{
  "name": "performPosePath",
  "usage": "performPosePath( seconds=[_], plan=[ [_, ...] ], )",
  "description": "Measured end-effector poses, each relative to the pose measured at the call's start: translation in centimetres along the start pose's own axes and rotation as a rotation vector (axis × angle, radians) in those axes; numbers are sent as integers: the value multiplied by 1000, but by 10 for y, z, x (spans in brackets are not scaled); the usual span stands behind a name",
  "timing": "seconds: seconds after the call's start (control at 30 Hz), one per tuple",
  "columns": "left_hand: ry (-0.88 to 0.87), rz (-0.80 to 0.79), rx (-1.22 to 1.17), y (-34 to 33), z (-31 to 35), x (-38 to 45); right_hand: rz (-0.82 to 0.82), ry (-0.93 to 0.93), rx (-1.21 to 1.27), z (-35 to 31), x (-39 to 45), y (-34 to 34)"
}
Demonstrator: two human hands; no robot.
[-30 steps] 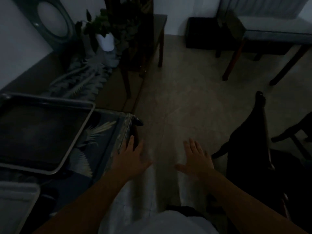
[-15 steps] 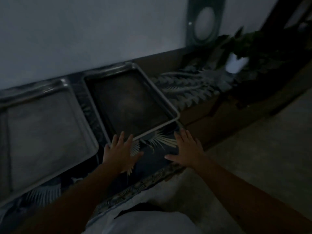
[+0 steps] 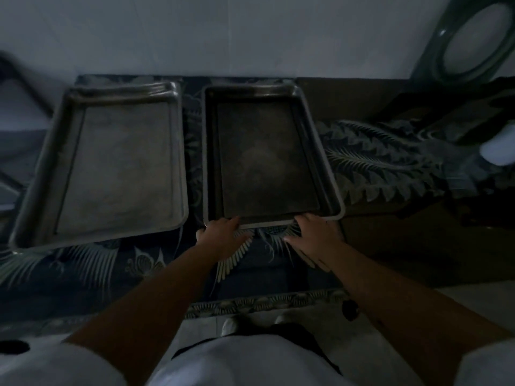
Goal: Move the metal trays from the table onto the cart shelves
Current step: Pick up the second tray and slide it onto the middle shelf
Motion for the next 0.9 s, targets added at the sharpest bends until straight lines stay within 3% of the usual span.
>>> performPosePath(
  seconds=[0.13, 0.3, 0.53, 0.63, 0.7, 0.8, 0.9],
  plan=[
    [148, 63, -68, -14, 2, -2, 102, 70, 38, 9, 0, 3],
    [241, 75, -207, -41, 4, -30, 50, 105, 156, 28, -21, -10],
    [303, -124, -188, -70, 14, -89, -276, 179, 216, 45, -63, -30],
    [274, -149, 5, -64, 19, -95, -379, 213, 131, 45, -67, -25],
    [230, 19, -21, -43, 17, -82, -279, 222, 152, 48, -50, -10],
    [241, 266, -231, -4, 5, -51, 30, 187, 218, 64, -8, 21],
    [405, 293, -423, 17, -11, -12, 133, -44, 294, 92, 42, 36]
  ],
)
Point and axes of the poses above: each hand's wrist, its own x-axis towards the middle knuckle, its own y-axis out of the back of the hand, z = x × y, the point moved 4 cm from there along x, towards the middle knuckle, and after that the axes turned 6 degrees about z, right-handed, at the moved point
